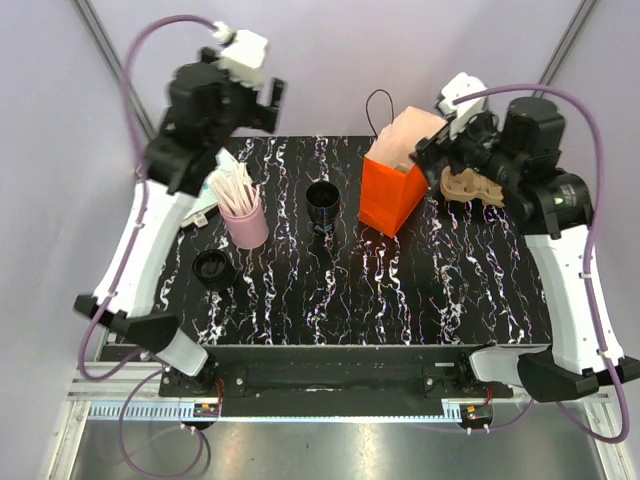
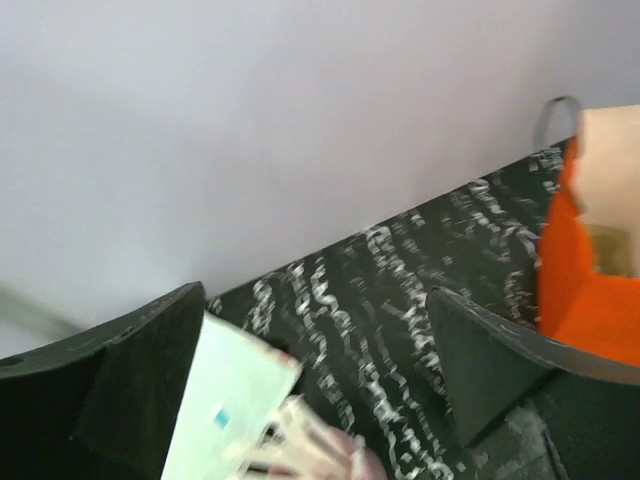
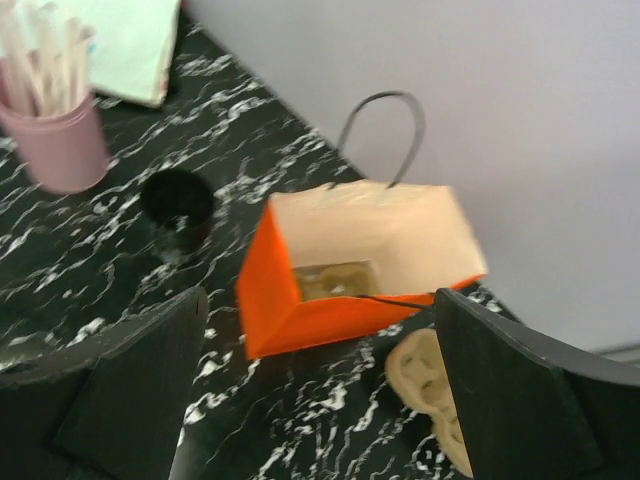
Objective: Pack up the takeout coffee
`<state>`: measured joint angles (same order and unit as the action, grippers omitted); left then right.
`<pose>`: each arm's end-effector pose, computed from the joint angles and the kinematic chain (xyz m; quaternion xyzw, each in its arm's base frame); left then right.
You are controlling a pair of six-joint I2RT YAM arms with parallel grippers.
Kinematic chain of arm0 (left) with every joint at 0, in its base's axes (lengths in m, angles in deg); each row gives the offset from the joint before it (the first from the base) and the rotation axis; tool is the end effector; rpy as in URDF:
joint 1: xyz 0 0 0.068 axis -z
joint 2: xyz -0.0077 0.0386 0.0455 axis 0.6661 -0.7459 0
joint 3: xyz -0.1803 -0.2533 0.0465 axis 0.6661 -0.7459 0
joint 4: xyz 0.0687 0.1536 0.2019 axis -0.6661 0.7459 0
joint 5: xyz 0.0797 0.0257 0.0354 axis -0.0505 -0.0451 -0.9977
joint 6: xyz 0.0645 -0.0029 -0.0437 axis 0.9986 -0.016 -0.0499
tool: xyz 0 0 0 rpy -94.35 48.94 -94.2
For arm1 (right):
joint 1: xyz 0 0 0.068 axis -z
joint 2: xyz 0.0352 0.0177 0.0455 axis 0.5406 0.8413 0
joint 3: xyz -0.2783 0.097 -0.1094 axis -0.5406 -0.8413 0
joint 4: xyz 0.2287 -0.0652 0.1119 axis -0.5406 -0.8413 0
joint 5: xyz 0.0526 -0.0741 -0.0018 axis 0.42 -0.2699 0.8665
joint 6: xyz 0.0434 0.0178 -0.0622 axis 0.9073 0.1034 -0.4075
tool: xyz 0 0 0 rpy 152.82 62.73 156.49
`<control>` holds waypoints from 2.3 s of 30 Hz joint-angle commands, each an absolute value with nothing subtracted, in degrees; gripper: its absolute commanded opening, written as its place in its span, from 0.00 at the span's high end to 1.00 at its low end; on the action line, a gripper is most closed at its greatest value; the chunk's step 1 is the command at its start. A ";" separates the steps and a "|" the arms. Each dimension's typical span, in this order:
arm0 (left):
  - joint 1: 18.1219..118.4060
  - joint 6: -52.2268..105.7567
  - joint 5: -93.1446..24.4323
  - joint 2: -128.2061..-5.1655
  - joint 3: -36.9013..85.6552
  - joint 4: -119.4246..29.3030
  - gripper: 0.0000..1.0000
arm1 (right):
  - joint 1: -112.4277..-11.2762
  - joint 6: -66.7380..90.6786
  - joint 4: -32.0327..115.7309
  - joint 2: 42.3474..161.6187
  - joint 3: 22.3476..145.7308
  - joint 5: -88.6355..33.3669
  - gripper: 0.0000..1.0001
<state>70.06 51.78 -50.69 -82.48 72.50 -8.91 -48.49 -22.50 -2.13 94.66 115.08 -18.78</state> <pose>0.3144 -0.1587 0.5804 0.2174 0.7039 -0.0358 0.6753 0.2293 0.0843 0.5645 -0.3680 0.6793 0.0459 0.6332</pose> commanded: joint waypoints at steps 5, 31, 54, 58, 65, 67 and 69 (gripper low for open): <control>56.01 49.86 -36.65 -69.52 56.72 -4.12 0.01 | -59.17 -26.31 -3.80 97.89 103.96 -21.03 0.00; 41.94 56.36 -26.80 -58.52 37.90 2.57 0.01 | -58.48 -31.14 29.17 119.15 87.67 -44.06 0.00; 41.85 61.10 -14.59 -57.55 36.67 6.25 0.01 | -57.24 -13.40 4.84 121.88 111.84 -22.89 0.09; 41.94 63.56 -9.31 -56.93 36.15 7.05 0.01 | -59.88 -10.05 0.18 126.71 120.63 -22.96 0.18; 42.73 64.71 -6.23 -57.81 35.88 6.35 0.01 | -60.85 -7.42 -3.34 134.98 128.19 -22.89 0.41; 42.82 64.54 -5.88 -57.99 35.88 6.17 0.01 | -60.85 -6.63 -4.05 136.82 129.43 -20.96 0.45; 42.82 64.36 -5.53 -58.25 35.44 5.56 0.01 | -60.94 -6.01 -5.19 138.49 130.65 -19.72 0.50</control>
<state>42.56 63.64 -9.03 -58.15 36.04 8.02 -60.91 -8.84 -1.11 135.51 126.97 -23.16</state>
